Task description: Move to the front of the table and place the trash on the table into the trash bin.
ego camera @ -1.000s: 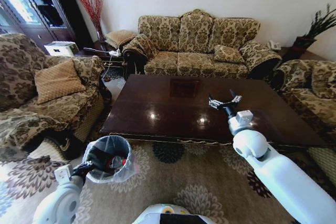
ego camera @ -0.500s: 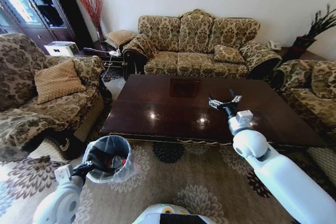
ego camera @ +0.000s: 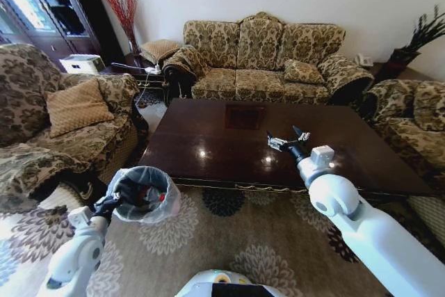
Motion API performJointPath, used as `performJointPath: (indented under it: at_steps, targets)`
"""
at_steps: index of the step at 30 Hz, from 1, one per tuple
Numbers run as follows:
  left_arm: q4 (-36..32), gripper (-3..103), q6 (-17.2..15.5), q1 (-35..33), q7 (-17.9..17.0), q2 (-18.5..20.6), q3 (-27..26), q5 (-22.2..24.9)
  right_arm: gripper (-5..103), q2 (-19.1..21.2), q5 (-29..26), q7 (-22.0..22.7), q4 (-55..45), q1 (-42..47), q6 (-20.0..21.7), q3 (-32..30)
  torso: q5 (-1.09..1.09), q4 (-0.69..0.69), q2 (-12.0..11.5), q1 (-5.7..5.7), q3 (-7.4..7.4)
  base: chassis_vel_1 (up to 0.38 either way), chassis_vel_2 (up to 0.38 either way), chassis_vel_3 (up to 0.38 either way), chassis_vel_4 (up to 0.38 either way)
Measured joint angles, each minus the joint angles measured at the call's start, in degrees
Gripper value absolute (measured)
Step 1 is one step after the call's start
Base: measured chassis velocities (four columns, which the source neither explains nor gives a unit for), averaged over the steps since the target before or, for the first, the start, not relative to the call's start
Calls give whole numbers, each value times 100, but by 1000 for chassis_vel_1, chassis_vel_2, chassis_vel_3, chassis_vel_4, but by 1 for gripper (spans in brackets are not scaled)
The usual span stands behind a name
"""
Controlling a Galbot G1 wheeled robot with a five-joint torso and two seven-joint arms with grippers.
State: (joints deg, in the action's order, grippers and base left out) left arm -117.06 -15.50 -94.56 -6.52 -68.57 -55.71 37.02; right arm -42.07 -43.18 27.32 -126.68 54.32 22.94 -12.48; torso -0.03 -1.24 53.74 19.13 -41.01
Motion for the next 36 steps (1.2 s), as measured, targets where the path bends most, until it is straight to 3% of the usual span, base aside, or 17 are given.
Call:
performJointPath:
  at_steps: [14,26,34,36]
  targets:
    - [-142,1,-307,-471,177,-93,-179,151,100,-45,58,-13,65,35,-69,7,2,4,0,0,2,0,0,0,0]
    - [240,1,-374,-724,206,-131,-415,227,100,-131,155,-101,113,139,-119,7,5,1,1,-1,2,0,0,0,0]
    - [1101,1,-530,-424,171,-271,-109,378,100,-131,179,-109,99,176,-148,45,0,2,0,0,1,0,0,0,0]
    - [1754,1,-453,-165,154,-310,-16,367,100,-116,182,-109,76,223,-162,18,3,4,1,-1,1,0,0,0,0]
